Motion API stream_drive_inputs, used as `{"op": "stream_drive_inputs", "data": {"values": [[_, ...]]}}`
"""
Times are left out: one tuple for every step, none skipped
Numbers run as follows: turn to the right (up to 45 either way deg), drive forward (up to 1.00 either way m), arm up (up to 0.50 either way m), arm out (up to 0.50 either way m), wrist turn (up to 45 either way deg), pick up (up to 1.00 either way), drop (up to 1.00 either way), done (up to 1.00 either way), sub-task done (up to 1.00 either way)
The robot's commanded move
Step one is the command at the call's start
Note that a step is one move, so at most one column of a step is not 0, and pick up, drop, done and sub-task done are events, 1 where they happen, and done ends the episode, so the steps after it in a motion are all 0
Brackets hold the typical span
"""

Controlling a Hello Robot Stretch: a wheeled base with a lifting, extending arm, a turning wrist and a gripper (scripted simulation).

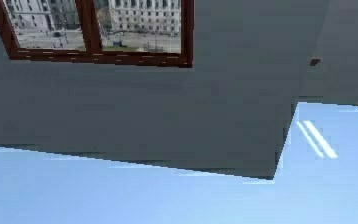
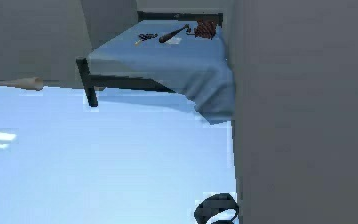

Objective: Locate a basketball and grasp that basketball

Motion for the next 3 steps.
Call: {"op": "stream_drive_inputs", "data": {"values": [[0.0,0.25,0.00,0.00,0.0,0.00,0.00,0.00,0.00],[-18.0,0.00,0.00,0.00,0.0,0.00,0.00,0.00,0.00],[0.0,0.20,0.00,0.00,0.0,0.00,0.00,0.00,0.00]]}}
